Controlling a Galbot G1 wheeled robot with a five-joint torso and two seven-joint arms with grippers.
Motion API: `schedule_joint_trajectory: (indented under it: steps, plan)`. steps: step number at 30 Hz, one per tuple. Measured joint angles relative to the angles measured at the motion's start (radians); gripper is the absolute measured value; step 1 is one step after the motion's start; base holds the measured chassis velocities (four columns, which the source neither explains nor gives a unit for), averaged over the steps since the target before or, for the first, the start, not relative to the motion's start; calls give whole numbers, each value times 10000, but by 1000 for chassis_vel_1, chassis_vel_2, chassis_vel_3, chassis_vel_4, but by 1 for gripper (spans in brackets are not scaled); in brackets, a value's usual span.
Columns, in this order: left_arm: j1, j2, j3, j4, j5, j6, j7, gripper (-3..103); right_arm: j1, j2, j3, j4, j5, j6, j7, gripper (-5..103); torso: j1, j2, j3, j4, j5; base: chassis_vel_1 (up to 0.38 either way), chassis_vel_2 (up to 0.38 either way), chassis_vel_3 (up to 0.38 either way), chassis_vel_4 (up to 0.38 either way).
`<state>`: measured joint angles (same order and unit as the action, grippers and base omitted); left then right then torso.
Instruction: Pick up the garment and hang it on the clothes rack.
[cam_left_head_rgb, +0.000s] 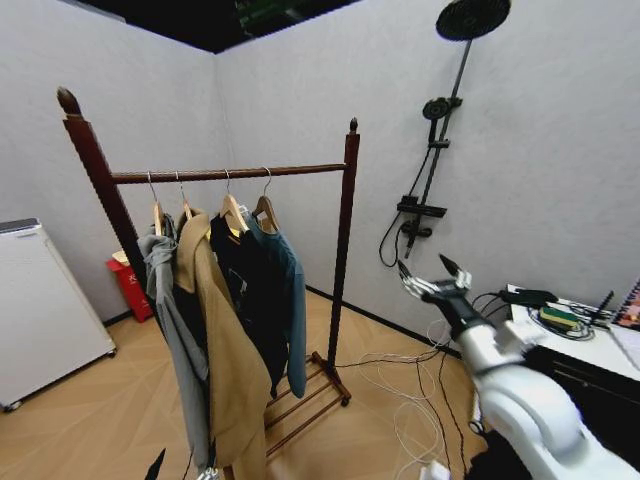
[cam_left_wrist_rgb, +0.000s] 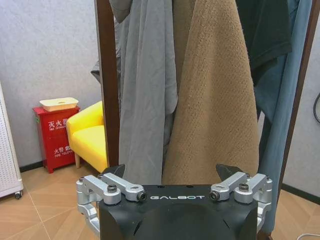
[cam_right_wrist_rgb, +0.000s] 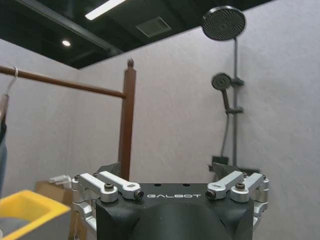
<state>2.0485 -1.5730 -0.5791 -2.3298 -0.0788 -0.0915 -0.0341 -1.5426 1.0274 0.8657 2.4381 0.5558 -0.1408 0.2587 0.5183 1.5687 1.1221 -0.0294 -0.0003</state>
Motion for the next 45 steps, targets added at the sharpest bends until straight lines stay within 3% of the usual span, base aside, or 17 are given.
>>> schedule_joint_trajectory:
  steps: [1, 5, 8, 10, 11, 12, 13, 15, 31, 36, 45]
  plan:
    - [0, 0, 0, 0, 0, 0, 0, 100, 0, 0, 0, 0, 0, 0, 0, 100, 0, 0, 0, 0, 0, 0, 0, 0, 0]
    - [0, 0, 1, 0, -1, 1, 0, 100, -2347, 1955, -208, -19, -762, 1445, -140, 100, 0, 0, 1, -6, 1, 0, 0, 0, 0]
    - [0, -1, 1, 0, 0, 0, -2, 100, -2620, 2296, -449, -151, -1034, 1880, -199, 100, 0, 0, 1, -2, 1, 0, 0, 0, 0]
    - [0, 0, 0, 0, 0, 0, -2, 100, -2987, 2915, -861, -530, -1994, 2824, -522, 100, 3, -1, 2, 0, 0, 0, 0, 0, 0]
    - [0, 0, 0, 0, 0, 0, -2, 100, -2987, 2915, -861, -530, -1994, 2824, -522, 100, 3, -1, 2, 0, 0, 0, 0, 0, 0]
    - [0, 0, -1, 0, 0, 0, -1, 100, -3016, 3439, -1022, -836, -3175, 3491, -789, 100, 3, -2, 3, 0, 2, 0, 0, 0, 0]
    - [0, 0, 2, 0, 0, 0, 1, 100, -2966, 3777, -1125, -983, -3733, 3799, -860, 100, 3, -3, 2, -1, 1, 0, 0, 0, 0]
    - [0, 0, 1, 0, 0, 0, -3, 100, -2946, 4078, -1238, -1077, -4017, 3985, -896, 100, 3, -3, 3, 0, 1, 0, 0, 0, 0]
    - [0, 0, 0, 0, 0, 0, -2, 100, -3057, 4117, -1255, -1198, -3552, 4563, -745, 100, 4, -3, 3, -2, 2, 0, 0, 0, 0]
    - [0, 0, 1, 0, 0, 0, -2, 100, -2988, 4250, -1275, -972, -4134, 4925, -770, 100, 4, -4, 3, -2, 3, 0, 0, 0, 0]
    - [0, 0, 0, 0, 0, 0, -2, 100, -2990, 4341, -1300, -646, -4415, 4912, -784, 100, 3, -3, 3, -2, 2, 0, 0, 0, 0]
